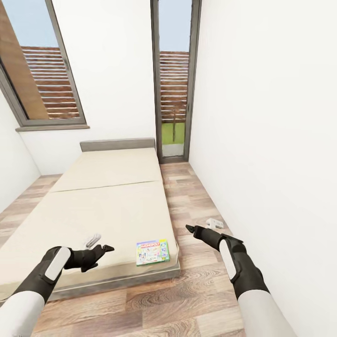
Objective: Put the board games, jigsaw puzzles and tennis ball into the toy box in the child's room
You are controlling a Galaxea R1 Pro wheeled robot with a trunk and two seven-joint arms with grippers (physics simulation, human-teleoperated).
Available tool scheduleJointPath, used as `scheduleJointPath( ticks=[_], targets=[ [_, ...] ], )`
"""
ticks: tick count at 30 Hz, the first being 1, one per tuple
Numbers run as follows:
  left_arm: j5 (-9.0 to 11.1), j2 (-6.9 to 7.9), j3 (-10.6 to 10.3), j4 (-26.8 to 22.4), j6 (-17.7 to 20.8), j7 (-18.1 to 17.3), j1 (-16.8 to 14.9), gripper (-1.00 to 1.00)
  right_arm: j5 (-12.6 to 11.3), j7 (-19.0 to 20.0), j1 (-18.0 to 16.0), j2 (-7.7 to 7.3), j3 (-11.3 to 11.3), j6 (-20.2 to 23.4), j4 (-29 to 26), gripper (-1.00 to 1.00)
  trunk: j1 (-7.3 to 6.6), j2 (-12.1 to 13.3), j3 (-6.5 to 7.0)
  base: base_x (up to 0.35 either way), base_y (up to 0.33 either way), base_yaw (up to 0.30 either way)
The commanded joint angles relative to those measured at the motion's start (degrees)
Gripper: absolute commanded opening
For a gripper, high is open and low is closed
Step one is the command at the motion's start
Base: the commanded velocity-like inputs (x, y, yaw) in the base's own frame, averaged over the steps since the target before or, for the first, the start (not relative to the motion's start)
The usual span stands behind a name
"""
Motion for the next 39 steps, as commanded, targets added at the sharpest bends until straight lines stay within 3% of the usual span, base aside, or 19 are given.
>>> scheduleJointPath(
  ticks=[1,10,14,18,20,21,29,34,39],
  targets=[
    [-0.34,-0.03,0.19,0.22,0.15,-0.41,-0.15,1.0,-0.32,0.13,-0.04,0.07,-0.23,0.4,-0.05,1.0,0.23,-0.45,-0.24,0.0,0.0,0.0],
    [-0.08,0.04,0.48,1.39,-0.4,-0.64,-0.54,1.0,-0.26,-0.15,-0.04,0.08,-0.24,0.31,0.13,1.0,2.2,-4.06,-1.86,0.0,0.0,0.0],
    [-0.02,0.12,0.85,1.49,-0.47,-2.33,-0.55,1.0,-0.25,-0.25,-0.04,0.08,-0.26,0.26,0.2,1.0,3.08,-5.67,-2.58,0.0,0.0,0.0],
    [0.0,0.39,0.81,1.63,-0.32,-8.32,-0.55,1.0,-0.25,-0.3,-0.04,0.08,-0.27,0.22,0.25,1.0,3.96,-7.27,-3.3,0.0,0.0,0.0],
    [-0.16,0.79,0.78,1.67,-0.03,-13.93,-0.55,1.0,-0.25,-0.29,-0.04,0.07,-0.27,0.22,0.25,1.0,4.4,-8.07,-3.65,0.0,0.0,0.0],
    [-0.28,1.4,0.73,1.73,0.07,-16.84,-0.55,1.0,-0.25,-0.29,-0.04,0.07,-0.27,0.21,0.26,1.0,4.62,-8.47,-3.83,0.0,0.0,0.0],
    [-0.35,4.49,0.56,3.48,0.1,-29.91,-0.48,1.0,-0.18,-0.36,-0.04,0.15,-0.2,0.11,0.26,1.0,6.38,-11.68,-5.27,0.0,0.0,0.0],
    [-0.18,4.54,0.58,3.93,-0.16,-33.58,-0.47,1.0,-0.23,-0.35,-0.04,0.22,-0.11,0.22,0.26,1.0,7.47,-13.69,-6.17,0.0,0.0,0.0],
    [-0.03,3.8,0.7,4.46,-0.53,-34.36,-0.47,1.0,-0.38,0.12,-0.04,0.27,-0.17,0.37,0.32,1.0,8.57,-15.69,-7.07,0.0,0.0,0.0]
  ],
)
